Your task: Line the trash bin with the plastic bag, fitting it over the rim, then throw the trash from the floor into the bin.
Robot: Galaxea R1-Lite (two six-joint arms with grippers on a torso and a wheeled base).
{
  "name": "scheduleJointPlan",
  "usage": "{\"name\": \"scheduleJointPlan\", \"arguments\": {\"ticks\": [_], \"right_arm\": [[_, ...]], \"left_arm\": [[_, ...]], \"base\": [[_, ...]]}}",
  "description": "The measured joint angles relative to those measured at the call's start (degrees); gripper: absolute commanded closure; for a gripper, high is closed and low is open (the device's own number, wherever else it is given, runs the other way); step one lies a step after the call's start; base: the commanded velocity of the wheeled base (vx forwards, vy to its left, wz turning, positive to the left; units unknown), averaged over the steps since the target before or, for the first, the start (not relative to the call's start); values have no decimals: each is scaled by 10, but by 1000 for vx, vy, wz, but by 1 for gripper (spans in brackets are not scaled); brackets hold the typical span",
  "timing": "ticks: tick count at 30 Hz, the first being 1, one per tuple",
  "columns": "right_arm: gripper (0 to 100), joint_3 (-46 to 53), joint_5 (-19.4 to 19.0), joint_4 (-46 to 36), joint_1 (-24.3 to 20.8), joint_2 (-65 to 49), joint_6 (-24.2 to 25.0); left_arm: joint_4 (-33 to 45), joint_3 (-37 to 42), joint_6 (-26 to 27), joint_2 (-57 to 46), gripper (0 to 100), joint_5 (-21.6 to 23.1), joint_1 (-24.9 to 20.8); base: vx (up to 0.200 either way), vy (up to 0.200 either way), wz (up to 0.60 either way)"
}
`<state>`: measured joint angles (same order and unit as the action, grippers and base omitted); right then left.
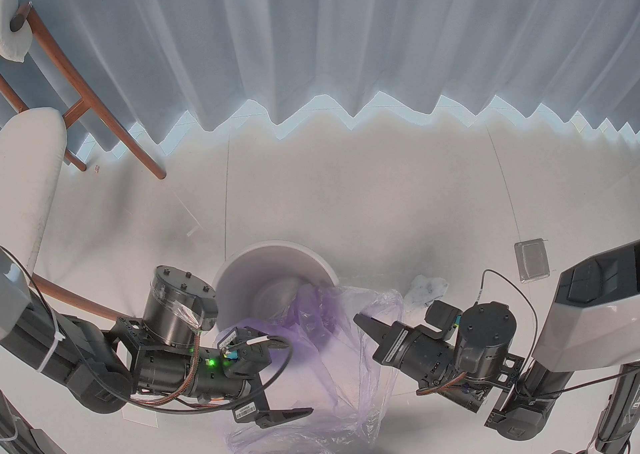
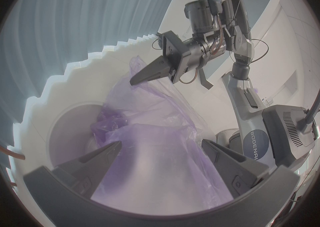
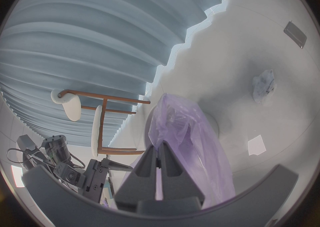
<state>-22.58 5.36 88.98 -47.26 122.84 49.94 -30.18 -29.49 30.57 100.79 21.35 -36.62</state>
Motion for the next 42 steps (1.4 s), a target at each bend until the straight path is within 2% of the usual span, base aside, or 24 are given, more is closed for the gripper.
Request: {"name": "scheduleJointPlan", "arguments": {"ticks": [8,9,14,24,29,35,42], "right_arm": [[100,-1,0,0,0,-1,0],[100,-1,0,0,0,-1,0],[100,-1,0,0,0,-1,0],[100,-2,0,0,0,-7,0],[100,-2,0,0,0,-12,0],[100,-6,0,0,0,-24,-1],[100,-19,2,0,4,-50,0]], "left_arm": [[0,1,-4,30,0,-2,-1],[0,1,-5,33,100,-2,-1],[1,5,-10,40,100,-2,2],[-5,37,-17,14,100,2,36],[-16,63,-50,-19,100,3,49],[-70,90,-163,-64,100,3,59],[-160,115,-348,-110,100,-20,50]], "base": [[0,0,0],[0,0,0],[0,0,0],[0,0,0],[0,0,0],[0,0,0],[0,0,0]]}}
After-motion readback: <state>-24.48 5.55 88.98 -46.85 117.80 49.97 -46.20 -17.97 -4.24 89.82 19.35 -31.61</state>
